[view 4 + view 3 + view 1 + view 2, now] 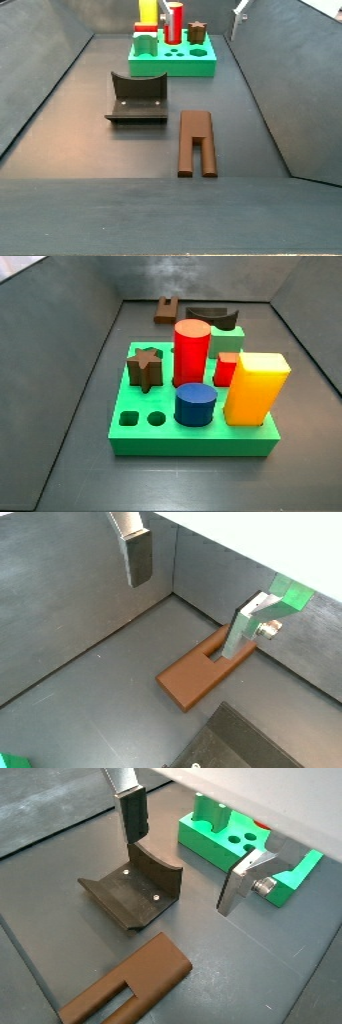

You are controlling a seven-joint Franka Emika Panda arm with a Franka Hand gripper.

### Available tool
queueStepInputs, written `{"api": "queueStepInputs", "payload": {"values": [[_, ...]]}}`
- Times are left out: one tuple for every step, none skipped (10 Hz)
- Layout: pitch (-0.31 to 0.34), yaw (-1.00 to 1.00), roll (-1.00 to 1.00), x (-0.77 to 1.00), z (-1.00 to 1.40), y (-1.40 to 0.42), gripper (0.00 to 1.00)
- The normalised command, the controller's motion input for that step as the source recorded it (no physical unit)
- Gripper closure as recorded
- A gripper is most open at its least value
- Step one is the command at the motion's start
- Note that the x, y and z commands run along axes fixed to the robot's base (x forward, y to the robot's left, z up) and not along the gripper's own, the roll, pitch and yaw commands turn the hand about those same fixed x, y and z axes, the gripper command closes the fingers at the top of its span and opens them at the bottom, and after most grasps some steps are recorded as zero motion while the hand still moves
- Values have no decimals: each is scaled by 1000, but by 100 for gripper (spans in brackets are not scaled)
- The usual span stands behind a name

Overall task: Pick up the square-circle object. Move up. Place the square-circle object on the fixture. Regrasp the square-circle object. Rotate the square-circle object. Move to above the board. Insert the square-circle object.
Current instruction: Pick up the square-circle object.

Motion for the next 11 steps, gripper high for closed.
{"api": "queueStepInputs", "payload": {"values": [[0,0,-43,0,-60,0,0],[0,0,-187,0,-243,54,0],[137,0,-166,-37,-700,257,0],[136,0,-121,0,-780,263,0],[120,0,-134,77,-791,251,0],[107,0,-161,140,-769,240,0],[130,-11,-169,157,-740,291,0],[141,-9,-164,163,-726,314,0],[139,-31,-180,180,-709,320,0],[153,-60,-186,206,-683,360,0],[166,-74,-187,217,-666,377,0]]}}
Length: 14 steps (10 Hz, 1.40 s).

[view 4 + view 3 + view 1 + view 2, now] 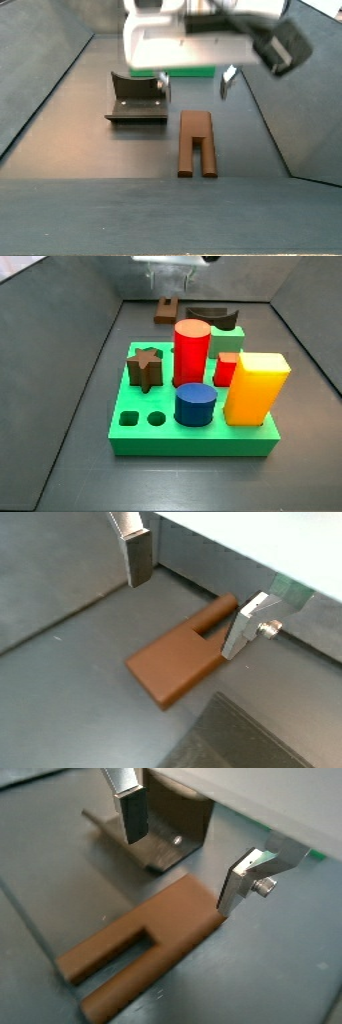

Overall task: Pick up the square-circle object. Move up. Place the square-circle object on the fixture. Regrasp the square-circle object. Rotate the square-circle object. Move to above the board. Insert the square-circle object.
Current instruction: Pick up the square-circle object.

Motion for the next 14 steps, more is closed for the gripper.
{"api": "queueStepInputs", "payload": {"values": [[186,-77,-183,180,-651,397,0],[181,-97,-203,157,-620,394,0],[134,-103,-234,34,-614,394,0],[9,-63,-241,-20,-580,277,0],[-20,0,-163,-106,-426,109,0],[-103,0,-120,-214,-254,0,0],[-120,0,-66,-131,-166,0,0],[-103,0,-64,-89,-191,0,0],[-67,0,-61,-14,-320,0,0],[-50,0,-90,0,-183,0,0],[0,0,0,0,0,0,0],[0,0,0,0,0,0,100],[0,0,0,0,0,0,100],[0,0,0,0,0,0,100]]}}
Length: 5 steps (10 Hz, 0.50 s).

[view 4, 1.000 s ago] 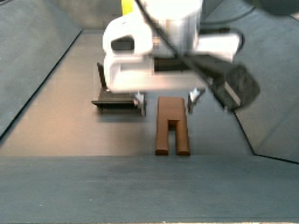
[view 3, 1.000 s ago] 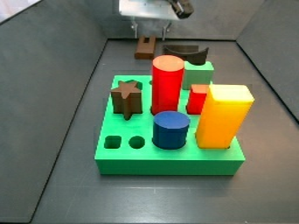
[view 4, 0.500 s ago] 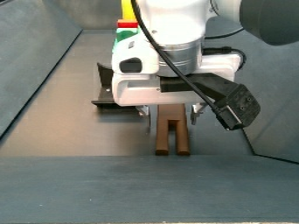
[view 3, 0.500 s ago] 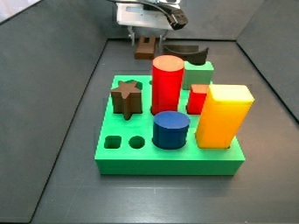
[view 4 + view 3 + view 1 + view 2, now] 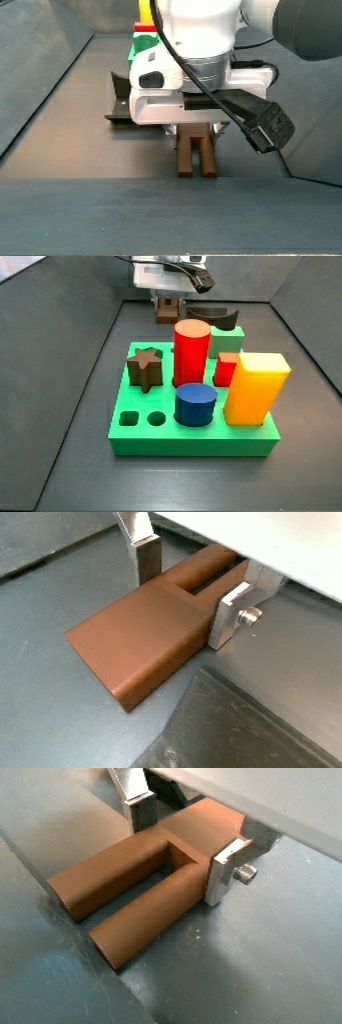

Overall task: Pick up the square-circle object. Move up. Place the square-circle object on the fixture. Regrasp the square-circle object. Rotate the square-circle object. Move to above the board. Insert the square-circle object.
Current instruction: Pick up the square-circle object.

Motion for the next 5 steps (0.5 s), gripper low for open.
{"api": "queueStepInputs", "payload": {"values": [[0,0,0,0,0,0,100],[0,0,0,0,0,0,100],[0,0,0,0,0,0,100],[0,0,0,0,0,0,100],[0,0,0,0,0,0,100]]}}
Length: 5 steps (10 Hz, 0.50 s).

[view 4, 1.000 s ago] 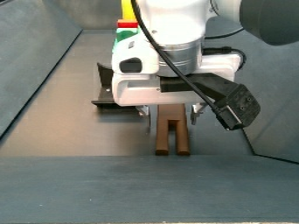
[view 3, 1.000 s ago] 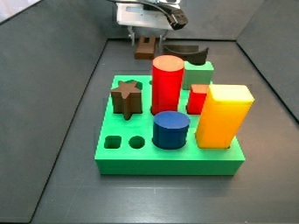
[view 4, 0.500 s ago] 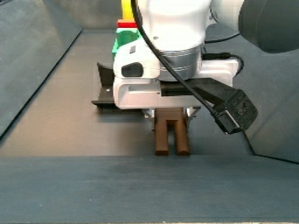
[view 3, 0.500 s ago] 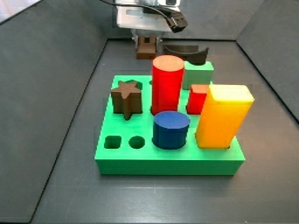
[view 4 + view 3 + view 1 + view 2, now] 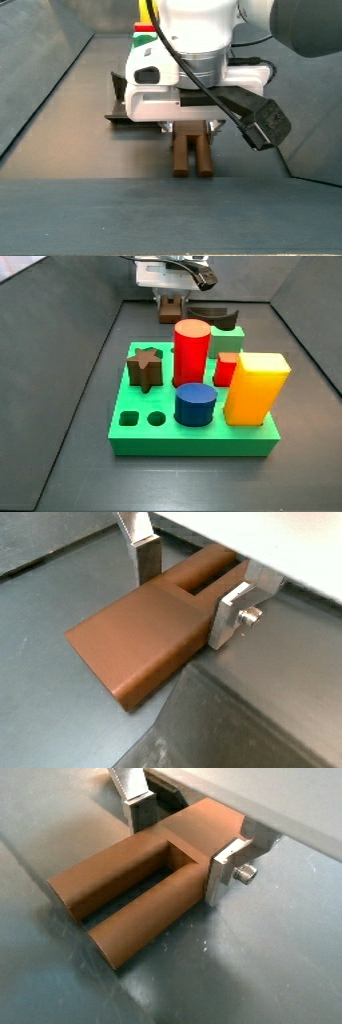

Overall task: Pick up the square-circle object. Move up. Place the square-circle object on the fixture. Regrasp the square-circle object. Rotate the square-circle object. Move to above the board. Insert the square-circle object.
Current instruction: Pick up the square-circle object, then move up.

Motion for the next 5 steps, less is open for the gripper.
{"api": "queueStepInputs", "payload": {"values": [[0,0,0,0,0,0,100],[0,0,0,0,0,0,100],[0,0,0,0,0,0,100],[0,0,0,0,833,0,100],[37,8,-15,-65,748,-18,100]]}}
